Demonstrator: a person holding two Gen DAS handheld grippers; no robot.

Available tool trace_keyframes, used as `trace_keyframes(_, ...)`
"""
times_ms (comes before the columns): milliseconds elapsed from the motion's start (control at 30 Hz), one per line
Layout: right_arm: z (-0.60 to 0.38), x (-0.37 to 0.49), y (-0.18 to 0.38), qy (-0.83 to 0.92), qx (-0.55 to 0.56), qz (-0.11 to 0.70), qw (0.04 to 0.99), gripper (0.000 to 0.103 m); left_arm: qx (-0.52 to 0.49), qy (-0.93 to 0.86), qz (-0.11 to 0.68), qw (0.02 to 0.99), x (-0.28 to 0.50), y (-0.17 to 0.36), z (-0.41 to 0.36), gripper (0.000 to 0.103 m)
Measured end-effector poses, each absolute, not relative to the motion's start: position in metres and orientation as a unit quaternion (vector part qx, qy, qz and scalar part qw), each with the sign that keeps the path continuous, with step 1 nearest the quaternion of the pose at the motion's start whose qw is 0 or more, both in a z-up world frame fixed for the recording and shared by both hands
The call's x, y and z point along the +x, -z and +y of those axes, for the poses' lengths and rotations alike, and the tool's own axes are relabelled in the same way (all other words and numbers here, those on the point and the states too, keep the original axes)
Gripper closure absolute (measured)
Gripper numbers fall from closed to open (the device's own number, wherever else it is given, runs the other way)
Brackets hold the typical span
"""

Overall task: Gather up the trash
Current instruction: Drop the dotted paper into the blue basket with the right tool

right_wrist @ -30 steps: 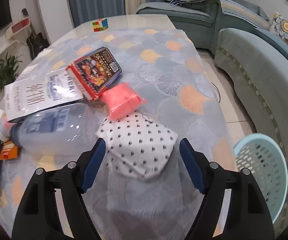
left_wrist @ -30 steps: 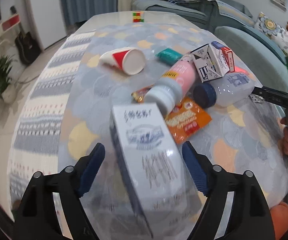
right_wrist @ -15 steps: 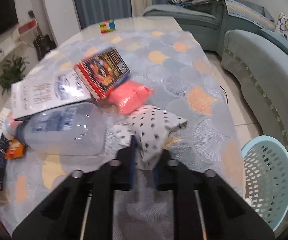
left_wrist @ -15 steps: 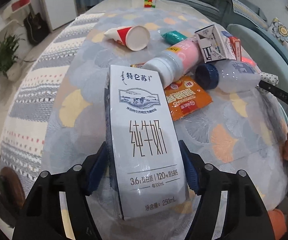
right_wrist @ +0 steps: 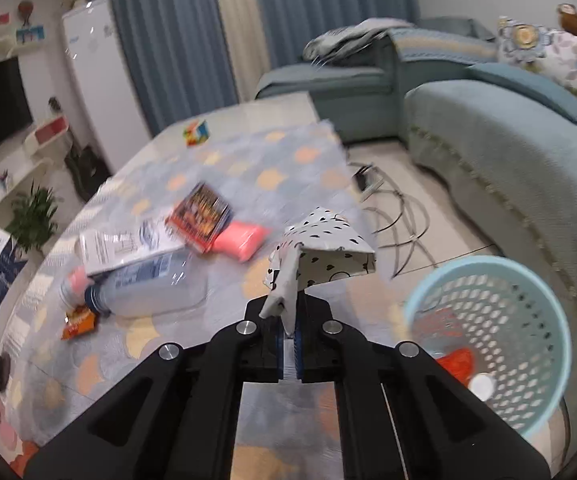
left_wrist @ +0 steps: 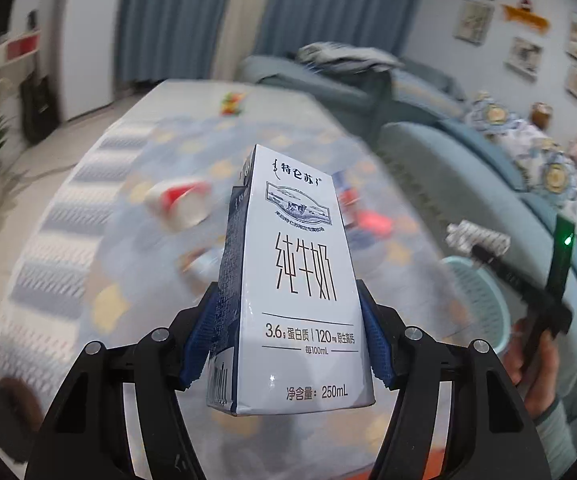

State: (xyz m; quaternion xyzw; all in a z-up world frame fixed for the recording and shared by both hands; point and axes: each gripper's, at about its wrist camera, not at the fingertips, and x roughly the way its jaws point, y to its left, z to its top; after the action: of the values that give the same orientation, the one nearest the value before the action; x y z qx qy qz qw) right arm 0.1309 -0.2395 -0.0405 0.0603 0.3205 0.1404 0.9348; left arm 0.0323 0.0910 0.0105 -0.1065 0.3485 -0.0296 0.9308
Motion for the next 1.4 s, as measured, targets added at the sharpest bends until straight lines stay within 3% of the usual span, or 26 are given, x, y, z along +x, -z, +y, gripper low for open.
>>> trace_keyframes(333, -0.338, 0.115, 0.040, -0.023, 0.099, 0.328, 0.939, 0.101, -0.052, 0.165, 0.326, 0.929, 0.096, -0.039, -0.062, 0.041)
trace_keyframes(567, -0.384, 0.118, 0.089, 0.050, 0.117, 0.397, 0.909, 0.101, -0.044, 0.230, 0.381, 0.894, 0.143, 0.007, -0.146, 0.041)
trace_keyframes(833, -0.405, 0.119, 0.127, 0.055, 0.141, 0.432, 0.889, 0.099, -0.034, 0.270, 0.426, 0.863, 0.160, 0.058, -0.186, 0.038)
trace_keyframes(933, -0.410, 0.118, 0.132, 0.050, 0.164, 0.435, 0.884, 0.086, -0.035, 0.268, 0.429, 0.862, 0.160, 0.064, -0.185, 0.032)
trace_keyframes(1067, -0.415, 0.112, 0.129, 0.060, 0.176, 0.425, 0.886, 0.058, -0.049, 0.263, 0.432, 0.861, 0.159, 0.065, -0.172, 0.032)
trace_keyframes(1400, -0.386, 0.099, 0.098, 0.019, 0.159, 0.392, 0.906, 0.056, -0.093, 0.246, 0.408, 0.875, 0.142, 0.041, -0.125, 0.032)
